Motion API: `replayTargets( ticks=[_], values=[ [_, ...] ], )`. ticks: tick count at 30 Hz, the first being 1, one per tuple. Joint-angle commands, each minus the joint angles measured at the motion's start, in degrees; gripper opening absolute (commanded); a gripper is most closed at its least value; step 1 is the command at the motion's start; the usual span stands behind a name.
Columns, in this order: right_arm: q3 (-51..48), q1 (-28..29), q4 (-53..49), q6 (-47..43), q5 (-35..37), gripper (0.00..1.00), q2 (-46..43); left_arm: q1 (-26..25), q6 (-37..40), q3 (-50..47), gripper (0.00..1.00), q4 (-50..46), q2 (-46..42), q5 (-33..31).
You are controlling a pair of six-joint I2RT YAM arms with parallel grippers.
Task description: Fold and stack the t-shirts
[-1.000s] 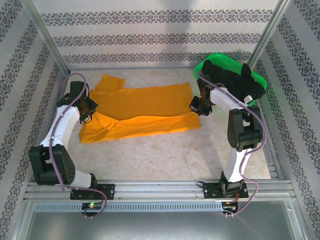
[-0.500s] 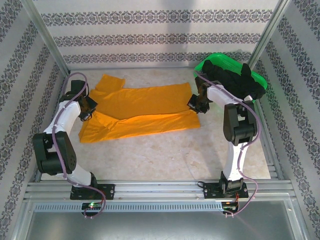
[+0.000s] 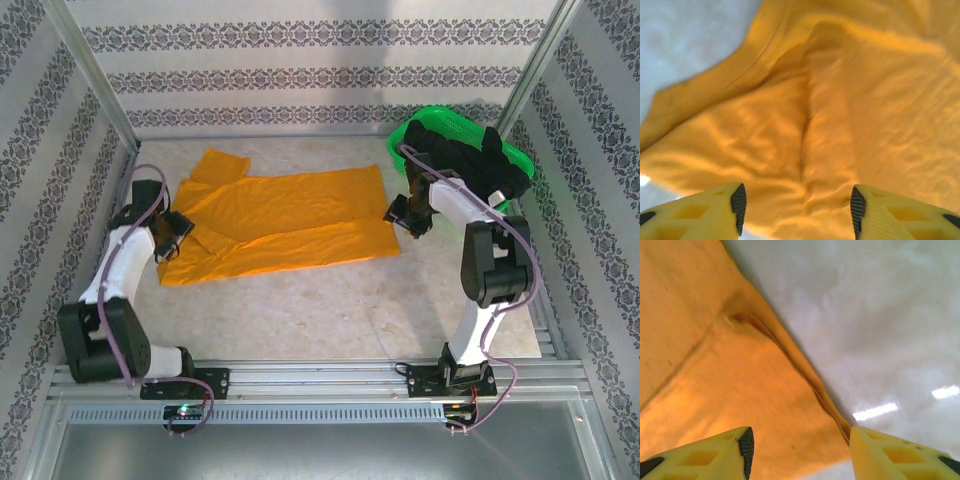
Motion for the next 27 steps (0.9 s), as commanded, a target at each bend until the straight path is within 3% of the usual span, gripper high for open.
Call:
replayTargets(
  ticks=[1, 6, 11, 19, 27],
  values=[
    [-6.0, 0.7, 1.9, -1.4, -0.5, 0.54, -3.2, 1.9, -3.4, -6.3, 0.54, -4.1, -3.0, 0.5],
    [-8.0, 2.5, 6.3, -2.4, -2.5, 0.37, -2.1, 5.3, -3.5, -9.0, 0.41, -0.3, -2.1, 4.1],
    [-2.4, 5.6, 5.0, -4.5, -1.2, 0.23, 3.1, 5.4, -5.8, -8.9, 0.27, 5.3, 3.6, 6.9],
    [2.0, 6.5, -1.5, -4.4, 2.8, 0.20, 9.7, 5.4, -6.1, -7.2, 0.23, 7.2, 11.2, 5.4],
    [-1.1, 6.3, -7.7, -5.5, 4.9, 0.21, 7.2, 5.5, -4.9, -10.2, 0.27, -0.2, 8.7, 1.5]
  ],
)
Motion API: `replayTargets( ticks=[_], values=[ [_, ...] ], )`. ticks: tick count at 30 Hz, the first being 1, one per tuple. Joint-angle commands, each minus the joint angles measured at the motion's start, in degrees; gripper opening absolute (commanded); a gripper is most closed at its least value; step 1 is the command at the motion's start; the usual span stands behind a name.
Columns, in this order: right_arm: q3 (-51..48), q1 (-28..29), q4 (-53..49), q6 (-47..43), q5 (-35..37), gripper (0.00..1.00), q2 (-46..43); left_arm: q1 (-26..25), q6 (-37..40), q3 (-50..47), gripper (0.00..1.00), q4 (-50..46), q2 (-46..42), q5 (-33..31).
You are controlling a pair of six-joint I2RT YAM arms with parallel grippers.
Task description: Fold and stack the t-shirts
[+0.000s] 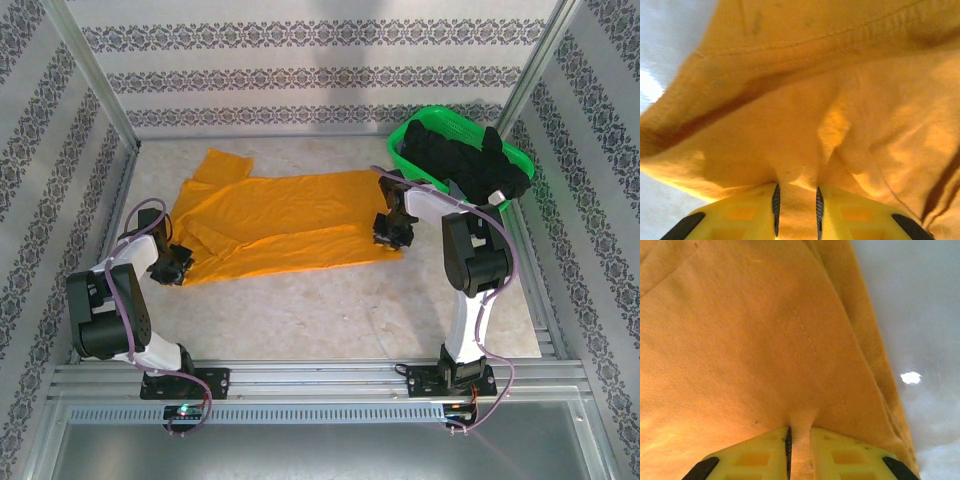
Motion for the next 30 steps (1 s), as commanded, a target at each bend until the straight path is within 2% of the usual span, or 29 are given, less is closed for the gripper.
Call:
replayTargets(
  ticks=[1, 5, 11, 14, 16, 19, 23, 26, 30],
  values=[
    [-3.3, -0.1, -6.1, -1.0, 2.0, 0.21, -2.2, 0.7, 0.5, -2.3, 0.27, -6.0, -3.2, -3.4],
    [-9.3, 1.2, -6.6, -0.5, 1.8, 0.22, -6.6, 1.9, 0.3, -6.4, 0.28, -9.1, -8.3, -5.3],
    [-18.6, 3.0, -5.0, 0.9, 0.2, 0.24, -13.1, 6.6, 0.0, -12.1, 0.28, -12.3, -15.4, -6.6],
    [-20.0, 3.0, -4.6, 0.9, 0.7, 0.25, -14.9, 7.5, -0.2, -10.6, 0.27, -13.9, -16.5, -6.8],
    [-19.6, 2.9, -4.1, 0.8, 1.9, 0.27, -17.3, 7.2, -0.9, -7.7, 0.28, -13.8, -16.5, -4.7],
    [-17.8, 2.6, -3.8, 0.3, 2.9, 0.29, -20.4, 2.9, -2.6, -3.1, 0.36, -7.7, -15.2, 0.6],
    [-16.7, 2.5, -0.6, 0.0, 0.1, 0.35, -23.8, -8.2, -4.3, 6.5, 0.48, -8.3, -9.6, 0.3],
    [-16.3, 2.4, 3.4, 0.2, -5.4, 0.39, -25.1, -12.5, -8.7, 6.7, 0.48, -6.4, -6.2, 3.1],
    [-13.1, 2.4, 5.1, 1.3, -11.0, 0.44, -24.3, -15.6, -12.6, 6.3, 0.47, -6.0, -3.3, 3.2]
  ],
)
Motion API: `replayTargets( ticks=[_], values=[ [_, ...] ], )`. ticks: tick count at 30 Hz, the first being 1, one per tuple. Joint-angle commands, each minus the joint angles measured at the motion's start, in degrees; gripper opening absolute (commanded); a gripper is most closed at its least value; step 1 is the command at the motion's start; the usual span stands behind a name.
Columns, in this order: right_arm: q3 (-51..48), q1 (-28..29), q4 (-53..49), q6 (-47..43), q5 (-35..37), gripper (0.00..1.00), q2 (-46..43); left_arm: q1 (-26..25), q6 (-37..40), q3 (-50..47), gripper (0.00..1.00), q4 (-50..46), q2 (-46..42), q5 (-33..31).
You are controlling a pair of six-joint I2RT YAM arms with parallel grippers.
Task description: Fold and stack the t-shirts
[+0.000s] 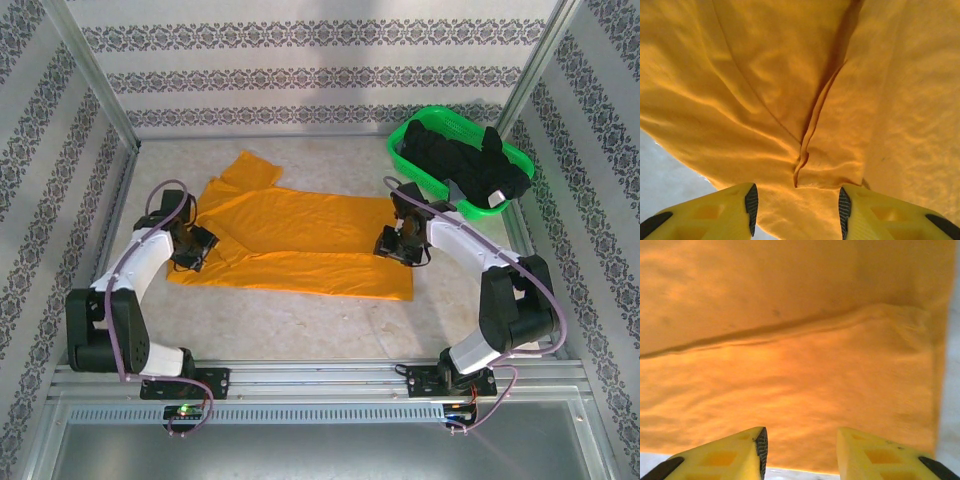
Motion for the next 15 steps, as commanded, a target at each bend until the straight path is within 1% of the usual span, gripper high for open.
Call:
replayTargets(
  ticks=[1, 3, 5, 9, 15],
  values=[
    [3.8, -0.4, 2.7, 1.0, -6.5, 0.46, 0.2, -1.8, -6.0, -1.2, 0.47, 0.2, 2.2, 1.3],
    [4.7, -0.5, 4.1, 1.9, -8.6, 0.47, 0.3, -2.9, -7.7, -1.8, 0.47, 2.1, 3.5, 2.2],
    [5.8, -0.4, 4.6, 2.7, -9.5, 0.47, 0.7, -4.0, -9.0, -2.2, 0.47, 4.1, 5.1, 3.1],
    [6.7, -0.4, 4.6, 3.3, -10.3, 0.47, 1.6, -6.4, -10.7, -2.2, 0.46, 5.6, 7.6, 3.1],
    [6.8, -0.5, 4.9, 3.6, -10.7, 0.46, 2.1, -7.6, -12.0, -2.5, 0.39, 7.5, 9.4, 2.5]
  ],
)
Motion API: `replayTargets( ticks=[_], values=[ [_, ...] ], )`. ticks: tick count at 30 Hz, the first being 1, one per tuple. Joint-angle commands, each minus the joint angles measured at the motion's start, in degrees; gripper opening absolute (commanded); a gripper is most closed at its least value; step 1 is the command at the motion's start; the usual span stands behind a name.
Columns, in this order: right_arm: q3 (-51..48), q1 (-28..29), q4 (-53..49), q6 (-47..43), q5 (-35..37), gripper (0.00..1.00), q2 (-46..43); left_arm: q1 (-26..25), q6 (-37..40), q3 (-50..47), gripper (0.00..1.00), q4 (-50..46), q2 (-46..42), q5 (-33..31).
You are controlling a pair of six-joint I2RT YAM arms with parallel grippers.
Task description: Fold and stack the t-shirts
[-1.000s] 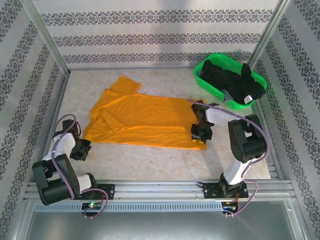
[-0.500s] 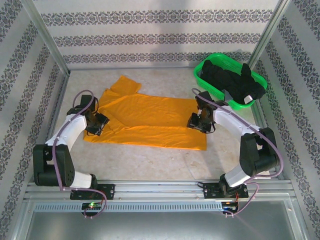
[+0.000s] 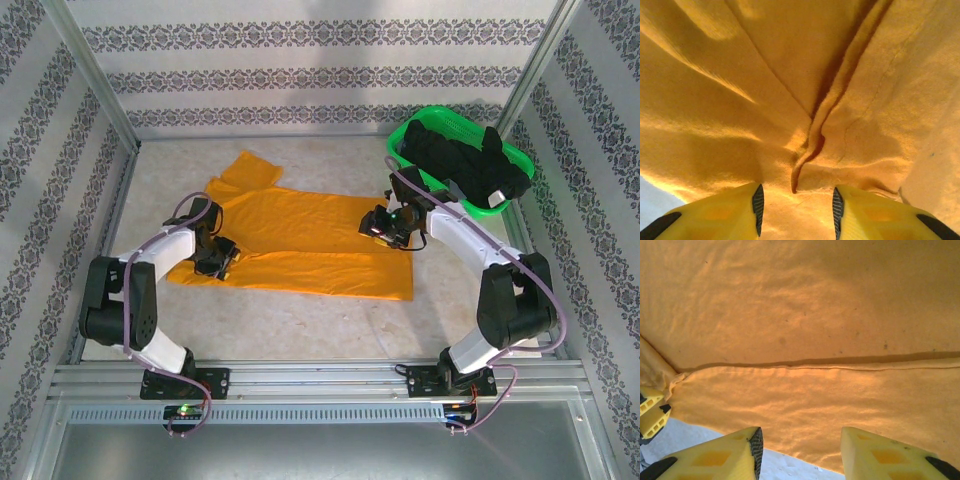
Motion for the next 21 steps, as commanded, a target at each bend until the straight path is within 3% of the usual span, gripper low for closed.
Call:
replayTargets(
  ticks=[1, 11, 21],
  values=[
    [1.4, -0.5, 0.2, 0.8, -1.6, 0.46, 0.7, -0.7, -1.8, -0.2, 0.37, 2.0, 1.0, -1.0],
    [1.4, -0.8, -0.4, 0.7, -1.5, 0.44, 0.4, -0.9, 0.2, 2.3, 0.00, 3.2, 2.5, -3.1],
    [0.7, -1.9, -0.6, 0.7, -2.0, 0.42, -0.6, -3.6, 8.2, 16.0, 0.00, -3.2, 10.4, -5.3]
  ],
)
